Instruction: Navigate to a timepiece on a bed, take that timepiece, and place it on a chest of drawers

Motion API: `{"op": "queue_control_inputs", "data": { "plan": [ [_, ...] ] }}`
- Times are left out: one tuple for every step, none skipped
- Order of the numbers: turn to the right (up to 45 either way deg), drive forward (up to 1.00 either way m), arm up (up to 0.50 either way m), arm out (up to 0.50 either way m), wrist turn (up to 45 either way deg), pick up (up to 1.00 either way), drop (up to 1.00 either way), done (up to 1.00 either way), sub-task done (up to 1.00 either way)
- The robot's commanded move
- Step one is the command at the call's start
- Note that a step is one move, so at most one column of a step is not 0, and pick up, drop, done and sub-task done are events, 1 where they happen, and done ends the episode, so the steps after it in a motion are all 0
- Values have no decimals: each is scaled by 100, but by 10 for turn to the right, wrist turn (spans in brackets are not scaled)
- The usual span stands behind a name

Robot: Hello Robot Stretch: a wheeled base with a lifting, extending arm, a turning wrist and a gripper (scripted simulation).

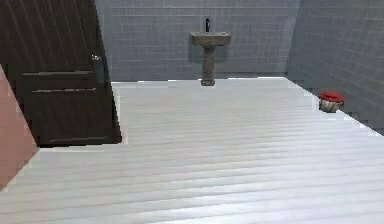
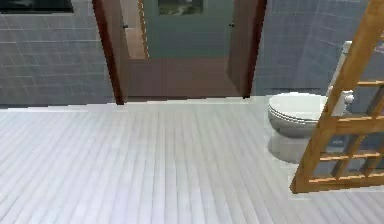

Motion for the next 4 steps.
{"op": "queue_control_inputs", "data": {
  "plan": [
    [-240, 0, 0, 0, 0, 0, 0, 0, 0],
    [0, 100, 0, 0, 0, 0, 0, 0, 0],
    [-150, 0, 0, 0, 0, 0, 0, 0, 0],
    [0, 5, 0, 0, 0, 0, 0, 0, 0]
  ]
}}
